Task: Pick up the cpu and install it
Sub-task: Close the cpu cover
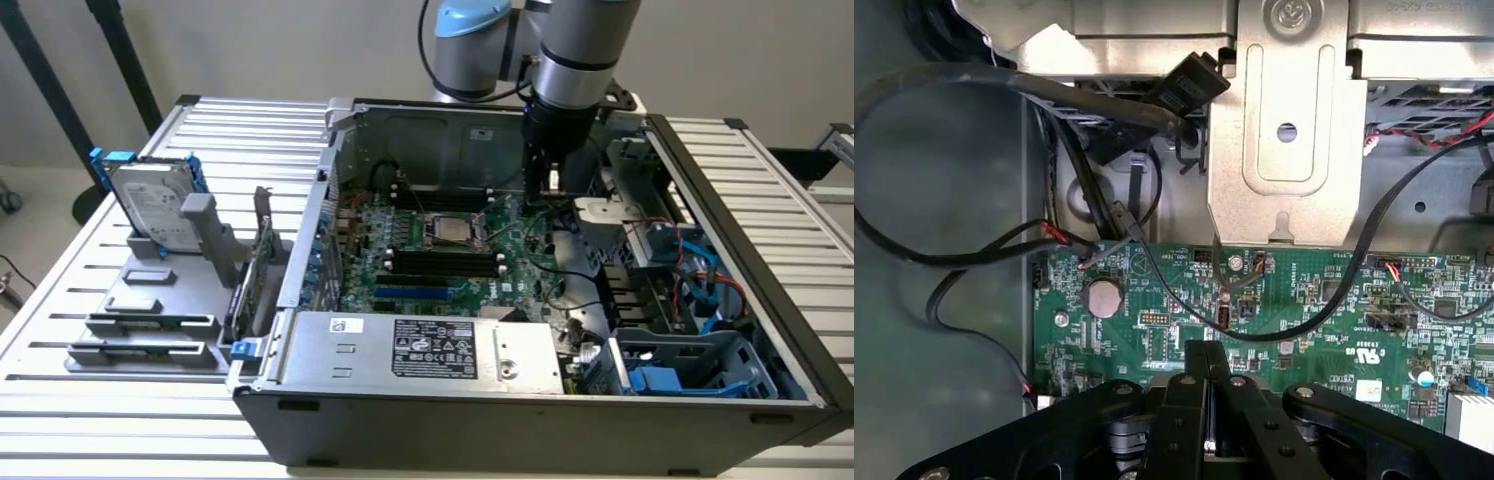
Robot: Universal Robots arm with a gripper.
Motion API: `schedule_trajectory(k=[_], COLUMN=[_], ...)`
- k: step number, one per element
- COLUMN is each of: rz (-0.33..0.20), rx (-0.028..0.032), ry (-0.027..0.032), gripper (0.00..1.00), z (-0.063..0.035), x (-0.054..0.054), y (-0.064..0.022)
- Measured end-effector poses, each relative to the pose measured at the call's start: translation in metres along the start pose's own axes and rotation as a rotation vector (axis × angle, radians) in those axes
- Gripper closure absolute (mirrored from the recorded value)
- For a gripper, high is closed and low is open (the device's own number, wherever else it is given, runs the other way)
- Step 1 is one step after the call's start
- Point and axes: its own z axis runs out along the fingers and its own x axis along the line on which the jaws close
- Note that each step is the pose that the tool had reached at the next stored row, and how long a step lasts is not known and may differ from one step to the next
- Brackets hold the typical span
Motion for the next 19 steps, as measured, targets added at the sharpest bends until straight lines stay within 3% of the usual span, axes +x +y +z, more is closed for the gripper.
schedule_trajectory(k=[5,7,8,10,14,19], rz=[0.005,0.007,0.008,0.009,0.010,0.012], rx=[0.0904,0.1200,0.1309,0.1451,0.1657,0.2012], ry=[0.0002,0.0001,0.0001,-0.0001,-0.0002,-0.0005], gripper=[0.89,0.89,0.89,0.89,0.89,0.89], z=[0.0000,0.0000,0.0000,-0.0001,-0.0001,-0.0002], x=[0.000,-0.001,-0.001,-0.002,-0.002,-0.003], y=[-0.0001,-0.0003,-0.0008,-0.0030,-0.0086,-0.0149])
